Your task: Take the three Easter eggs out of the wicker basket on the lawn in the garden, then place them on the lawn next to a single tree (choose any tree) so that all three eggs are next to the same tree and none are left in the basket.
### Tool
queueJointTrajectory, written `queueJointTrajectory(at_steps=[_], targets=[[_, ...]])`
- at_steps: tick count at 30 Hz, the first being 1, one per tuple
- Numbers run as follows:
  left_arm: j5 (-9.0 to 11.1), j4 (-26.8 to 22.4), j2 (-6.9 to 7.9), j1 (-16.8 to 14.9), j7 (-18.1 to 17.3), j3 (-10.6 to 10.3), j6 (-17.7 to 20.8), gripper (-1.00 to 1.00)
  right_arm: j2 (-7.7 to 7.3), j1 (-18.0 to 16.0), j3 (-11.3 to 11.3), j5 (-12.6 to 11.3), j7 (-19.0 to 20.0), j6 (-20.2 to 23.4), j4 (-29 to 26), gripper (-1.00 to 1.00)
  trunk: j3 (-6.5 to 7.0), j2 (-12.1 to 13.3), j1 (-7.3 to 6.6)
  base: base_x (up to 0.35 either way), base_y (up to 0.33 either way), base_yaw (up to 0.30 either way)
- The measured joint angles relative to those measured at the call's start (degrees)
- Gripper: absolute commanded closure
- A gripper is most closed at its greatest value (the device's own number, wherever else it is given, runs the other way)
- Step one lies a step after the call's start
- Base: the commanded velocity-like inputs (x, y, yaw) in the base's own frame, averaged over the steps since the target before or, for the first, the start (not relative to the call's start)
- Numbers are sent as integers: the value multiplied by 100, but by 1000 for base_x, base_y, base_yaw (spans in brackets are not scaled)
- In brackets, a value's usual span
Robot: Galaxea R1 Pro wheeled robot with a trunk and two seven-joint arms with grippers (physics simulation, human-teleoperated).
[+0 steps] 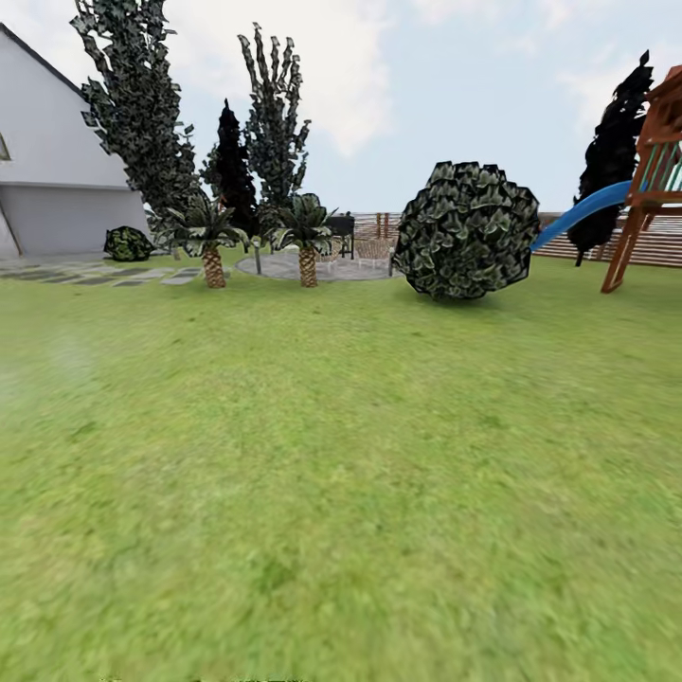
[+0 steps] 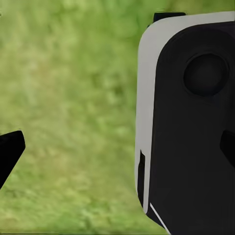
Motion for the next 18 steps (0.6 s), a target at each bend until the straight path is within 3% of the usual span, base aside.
queueJointTrajectory(at_steps=[18], targets=[[2, 3, 0, 0, 0, 0, 0, -100, -3, -2, 0, 0, 0, 0, 0, -100, 0, 0, 0, 0, 0, 299]])
